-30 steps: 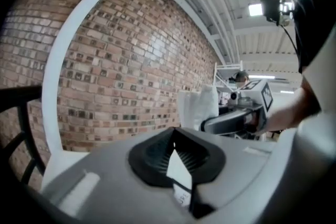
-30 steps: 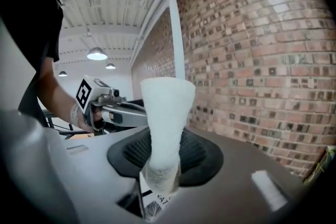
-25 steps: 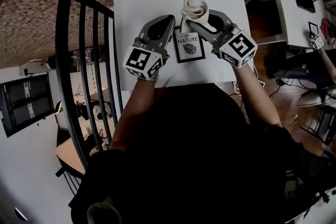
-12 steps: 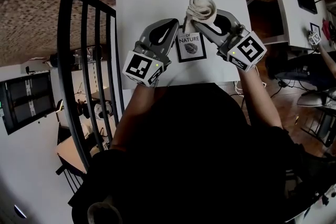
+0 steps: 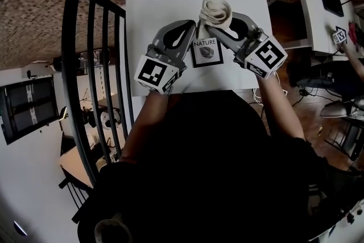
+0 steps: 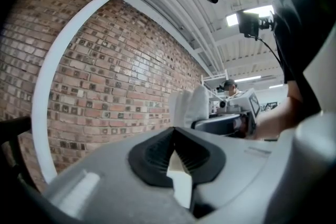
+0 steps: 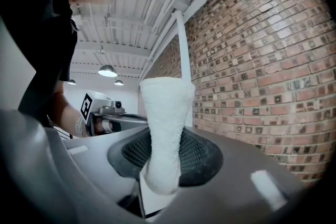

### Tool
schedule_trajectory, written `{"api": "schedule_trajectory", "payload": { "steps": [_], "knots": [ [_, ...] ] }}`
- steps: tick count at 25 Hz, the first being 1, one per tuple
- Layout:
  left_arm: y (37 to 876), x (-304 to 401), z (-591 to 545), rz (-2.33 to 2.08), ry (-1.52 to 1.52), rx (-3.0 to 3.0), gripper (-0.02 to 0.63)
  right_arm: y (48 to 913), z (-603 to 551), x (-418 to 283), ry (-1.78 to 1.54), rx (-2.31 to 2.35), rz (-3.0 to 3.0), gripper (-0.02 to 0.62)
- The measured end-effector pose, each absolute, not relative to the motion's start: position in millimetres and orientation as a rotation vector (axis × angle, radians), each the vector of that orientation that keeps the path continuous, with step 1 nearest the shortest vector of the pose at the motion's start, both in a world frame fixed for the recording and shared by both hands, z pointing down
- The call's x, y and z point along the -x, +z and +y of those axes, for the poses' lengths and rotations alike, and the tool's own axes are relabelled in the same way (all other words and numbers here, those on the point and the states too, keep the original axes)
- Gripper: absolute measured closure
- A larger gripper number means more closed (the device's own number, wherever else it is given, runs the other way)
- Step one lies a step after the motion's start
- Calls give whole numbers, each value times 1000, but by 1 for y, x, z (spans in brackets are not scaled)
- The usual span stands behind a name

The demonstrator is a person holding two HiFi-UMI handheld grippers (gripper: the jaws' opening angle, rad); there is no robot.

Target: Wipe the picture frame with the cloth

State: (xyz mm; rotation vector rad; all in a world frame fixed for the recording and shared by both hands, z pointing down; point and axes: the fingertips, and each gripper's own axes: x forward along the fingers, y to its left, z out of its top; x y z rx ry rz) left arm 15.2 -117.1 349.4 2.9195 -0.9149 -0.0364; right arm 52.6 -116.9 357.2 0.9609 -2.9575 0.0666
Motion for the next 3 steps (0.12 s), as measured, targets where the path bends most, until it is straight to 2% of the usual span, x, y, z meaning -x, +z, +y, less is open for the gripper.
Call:
{"api": "schedule_trajectory", "payload": {
  "steps": [3],
  "knots": [
    [350,-16,-119,-909,-34,-2916,606,357,-119,-51,72,-951,-2958,468]
  ]
}}
